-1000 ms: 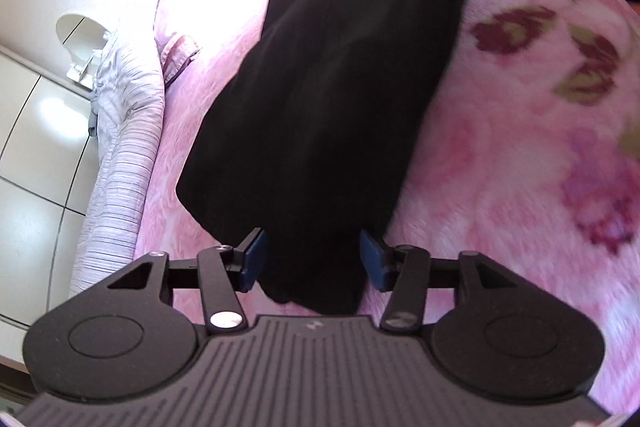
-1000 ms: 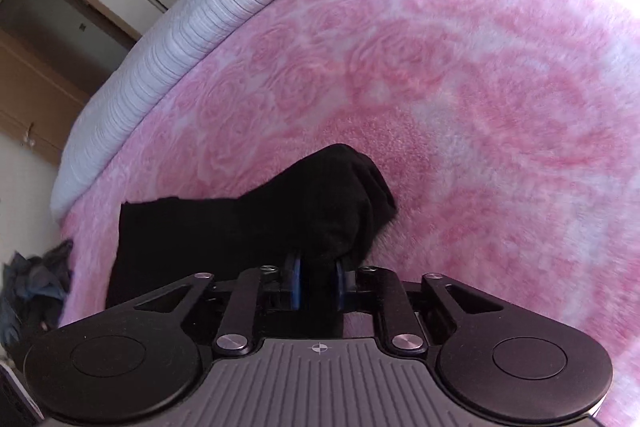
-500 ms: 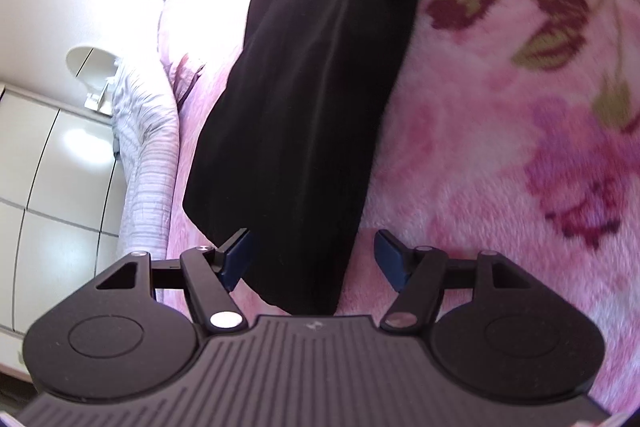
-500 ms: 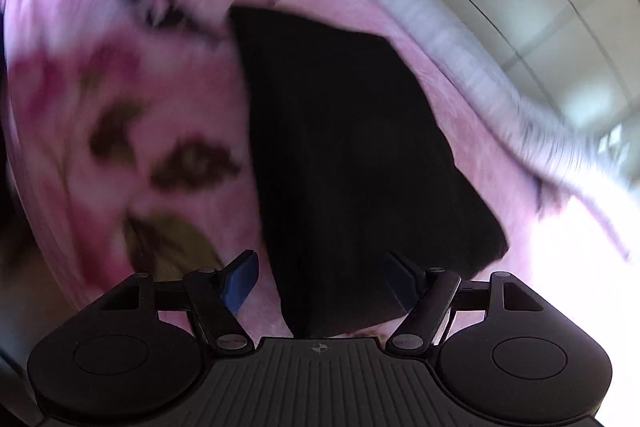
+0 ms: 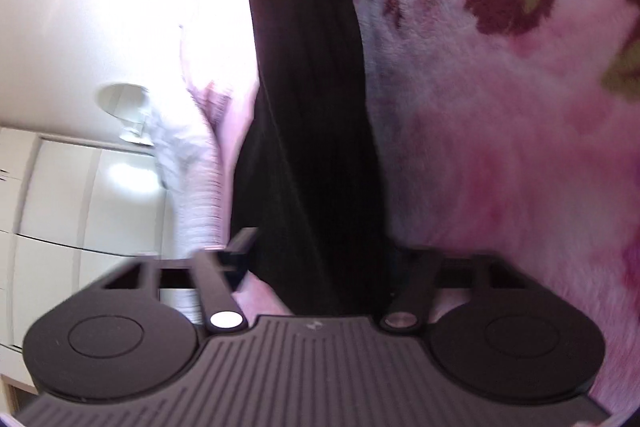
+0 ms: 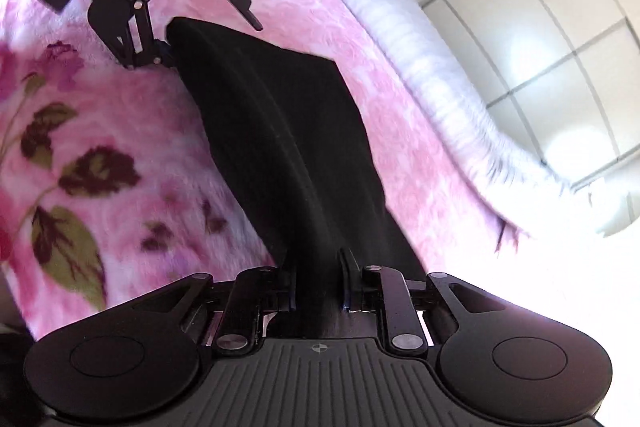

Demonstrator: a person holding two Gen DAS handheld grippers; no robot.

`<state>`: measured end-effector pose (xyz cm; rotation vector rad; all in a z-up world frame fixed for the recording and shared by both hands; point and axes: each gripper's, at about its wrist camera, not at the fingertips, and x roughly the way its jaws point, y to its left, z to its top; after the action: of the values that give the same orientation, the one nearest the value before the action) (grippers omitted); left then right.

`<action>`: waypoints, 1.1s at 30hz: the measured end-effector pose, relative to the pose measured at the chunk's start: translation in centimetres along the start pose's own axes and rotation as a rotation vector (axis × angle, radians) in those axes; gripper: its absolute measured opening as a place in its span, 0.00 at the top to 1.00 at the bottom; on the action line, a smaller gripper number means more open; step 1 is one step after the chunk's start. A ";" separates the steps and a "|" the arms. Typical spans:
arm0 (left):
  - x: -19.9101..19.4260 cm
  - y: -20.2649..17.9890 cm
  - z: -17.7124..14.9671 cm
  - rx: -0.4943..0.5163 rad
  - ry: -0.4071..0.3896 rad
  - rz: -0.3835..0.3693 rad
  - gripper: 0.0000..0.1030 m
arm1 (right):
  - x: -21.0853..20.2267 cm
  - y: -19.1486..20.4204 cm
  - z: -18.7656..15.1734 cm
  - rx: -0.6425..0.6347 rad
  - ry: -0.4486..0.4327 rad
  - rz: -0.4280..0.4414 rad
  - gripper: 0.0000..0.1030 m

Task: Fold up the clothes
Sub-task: 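Grasp the bundle edge with the left gripper while the right gripper grasps beside it, then lift the black bundle with both grippers and carry it toward the pillows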

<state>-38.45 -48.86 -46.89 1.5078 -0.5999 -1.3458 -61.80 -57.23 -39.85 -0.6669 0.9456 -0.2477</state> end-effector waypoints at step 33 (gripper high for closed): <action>-8.2 -4.9 5.6 -0.087 0.121 0.042 0.38 | 2.5 9.0 -5.6 -0.299 0.032 -0.245 0.42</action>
<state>-46.96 -41.82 -46.97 1.4862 -0.4877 -1.2231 -65.67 -53.81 -49.41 -1.0598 0.9398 -0.3378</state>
